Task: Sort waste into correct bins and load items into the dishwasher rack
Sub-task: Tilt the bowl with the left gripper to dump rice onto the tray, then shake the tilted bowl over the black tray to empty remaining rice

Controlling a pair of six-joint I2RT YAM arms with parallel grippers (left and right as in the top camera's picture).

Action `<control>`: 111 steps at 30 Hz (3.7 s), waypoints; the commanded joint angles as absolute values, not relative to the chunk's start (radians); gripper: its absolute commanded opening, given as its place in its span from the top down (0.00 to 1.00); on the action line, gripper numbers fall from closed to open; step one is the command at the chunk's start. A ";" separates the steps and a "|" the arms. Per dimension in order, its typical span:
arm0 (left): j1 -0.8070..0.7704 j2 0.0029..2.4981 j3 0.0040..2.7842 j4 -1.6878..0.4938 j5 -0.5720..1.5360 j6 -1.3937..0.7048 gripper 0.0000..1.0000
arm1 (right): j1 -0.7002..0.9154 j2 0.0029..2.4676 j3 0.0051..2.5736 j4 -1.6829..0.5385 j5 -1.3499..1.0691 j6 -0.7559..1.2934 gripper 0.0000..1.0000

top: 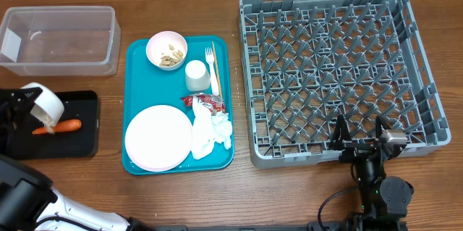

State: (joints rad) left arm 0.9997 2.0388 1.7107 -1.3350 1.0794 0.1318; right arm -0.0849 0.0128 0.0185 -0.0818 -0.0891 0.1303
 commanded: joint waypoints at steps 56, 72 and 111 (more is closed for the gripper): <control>1.061 2.055 1.443 -1.192 1.519 0.317 0.96 | -0.088 0.006 0.008 -0.077 -0.082 0.126 0.00; 1.062 2.055 1.443 -1.122 1.408 0.117 0.96 | -0.088 0.006 0.008 -0.077 -0.082 0.126 0.00; 0.758 1.940 1.806 -1.438 0.244 -0.271 0.81 | -0.088 0.006 0.008 -0.077 -0.082 0.126 0.00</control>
State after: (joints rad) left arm 0.8047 2.0239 1.7611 -1.4509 0.4503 -0.1802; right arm -0.0845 0.0128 0.0185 -0.0822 -0.0887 0.1299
